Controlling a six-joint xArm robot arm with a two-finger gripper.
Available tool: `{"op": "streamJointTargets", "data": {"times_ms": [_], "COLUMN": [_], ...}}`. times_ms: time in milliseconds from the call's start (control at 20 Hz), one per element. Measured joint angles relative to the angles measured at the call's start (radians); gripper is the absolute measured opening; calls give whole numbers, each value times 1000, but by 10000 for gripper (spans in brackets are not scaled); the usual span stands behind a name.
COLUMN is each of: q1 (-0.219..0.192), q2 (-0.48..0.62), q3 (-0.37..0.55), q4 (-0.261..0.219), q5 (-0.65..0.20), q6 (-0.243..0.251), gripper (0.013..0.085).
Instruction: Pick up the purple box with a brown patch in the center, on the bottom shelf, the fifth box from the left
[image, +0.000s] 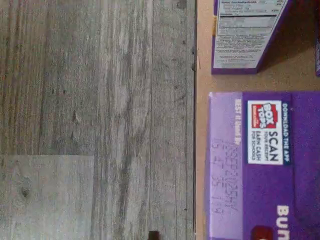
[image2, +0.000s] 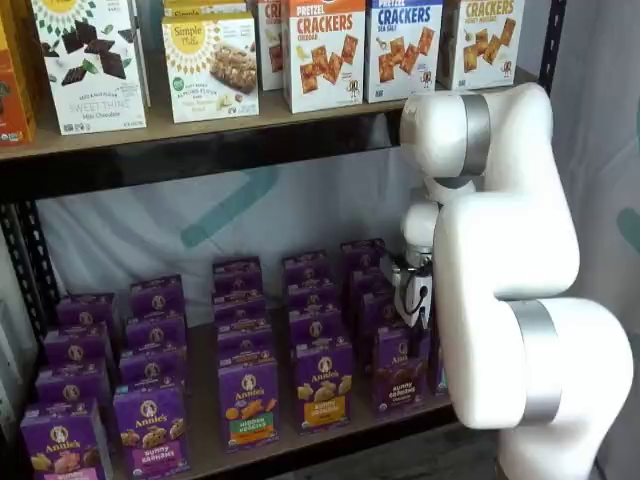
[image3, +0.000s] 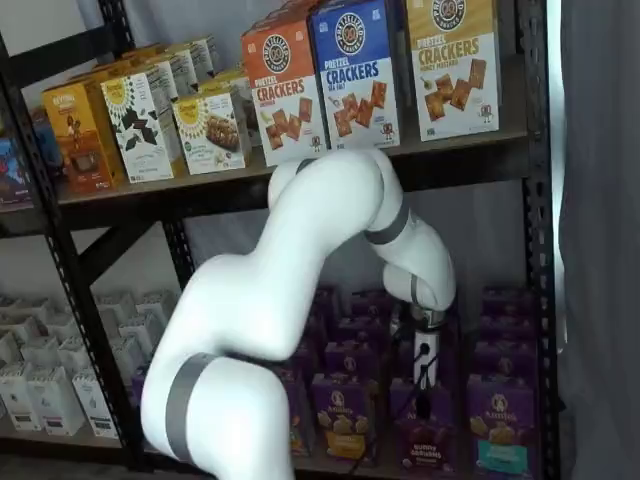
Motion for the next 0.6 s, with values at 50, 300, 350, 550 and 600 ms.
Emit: {"op": "streamJointTargets", "data": {"times_ms": [50,300,350,550,600], "q1": [0,-1,-2,-1,-1], "q2": [-1,-4,-4,-3,-2], "q3": [1,7,9,13,13], "q4": [0,-1,-2,-13,-15], "q5": [0,-7,-11,-26,-29], "q6": [-1,-1,-1,9,11], "gripper": [610,490,450,450,450]}}
